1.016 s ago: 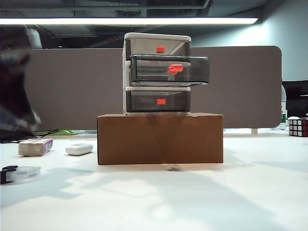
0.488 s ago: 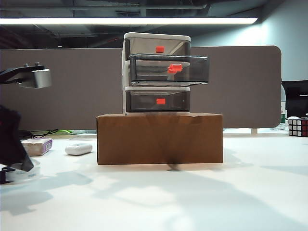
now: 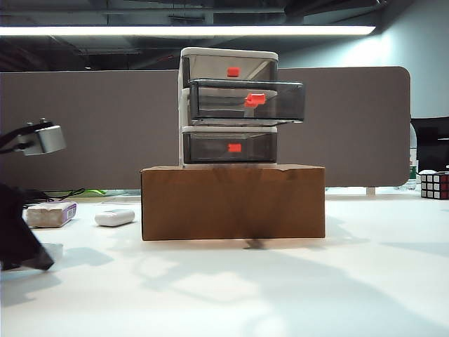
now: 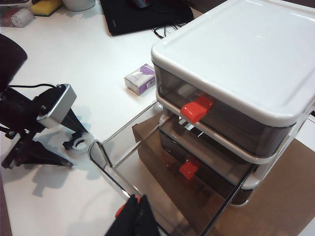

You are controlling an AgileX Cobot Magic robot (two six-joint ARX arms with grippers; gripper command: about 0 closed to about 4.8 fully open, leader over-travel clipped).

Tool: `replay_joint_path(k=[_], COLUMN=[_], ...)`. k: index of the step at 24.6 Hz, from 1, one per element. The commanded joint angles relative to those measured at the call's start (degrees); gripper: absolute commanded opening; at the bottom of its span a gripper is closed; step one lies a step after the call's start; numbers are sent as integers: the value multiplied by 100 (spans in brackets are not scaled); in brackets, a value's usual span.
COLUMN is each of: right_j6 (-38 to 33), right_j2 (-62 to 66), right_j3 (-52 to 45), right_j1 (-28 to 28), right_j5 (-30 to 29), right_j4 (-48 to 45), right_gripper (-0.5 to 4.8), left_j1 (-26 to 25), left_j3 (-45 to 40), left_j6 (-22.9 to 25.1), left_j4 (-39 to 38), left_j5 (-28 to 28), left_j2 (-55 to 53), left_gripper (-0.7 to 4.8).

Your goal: Open the second layer of the drawer on the table, pick up the transparent tape on the table and put it in, and finally close the drawer.

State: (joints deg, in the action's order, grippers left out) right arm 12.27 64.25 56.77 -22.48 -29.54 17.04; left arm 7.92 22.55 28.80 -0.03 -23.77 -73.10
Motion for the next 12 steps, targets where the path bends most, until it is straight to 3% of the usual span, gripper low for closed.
replay_joint_path(k=[1,3,8,12], right_j6=[0,-2,-2,-4], right_j2=[-31,-68,-168,-313], right_j3=[15,15,17,17], right_j1=[-2,-2,-2,-2], right_j5=[26,149,293,289], right_j4=[-55,-55,-55,2], right_gripper=[-5,-5,-5,-5], left_j1=[-13,-15,-15,-9], left_j3=[7,2,9,245], left_j6=[-15,-28,-28,-28], left_j4=[188,179,184,-149], left_j5=[-70,-68,-101,-348], left_j2=[-326,-457,-481,-111], left_gripper=[366,315,90,55])
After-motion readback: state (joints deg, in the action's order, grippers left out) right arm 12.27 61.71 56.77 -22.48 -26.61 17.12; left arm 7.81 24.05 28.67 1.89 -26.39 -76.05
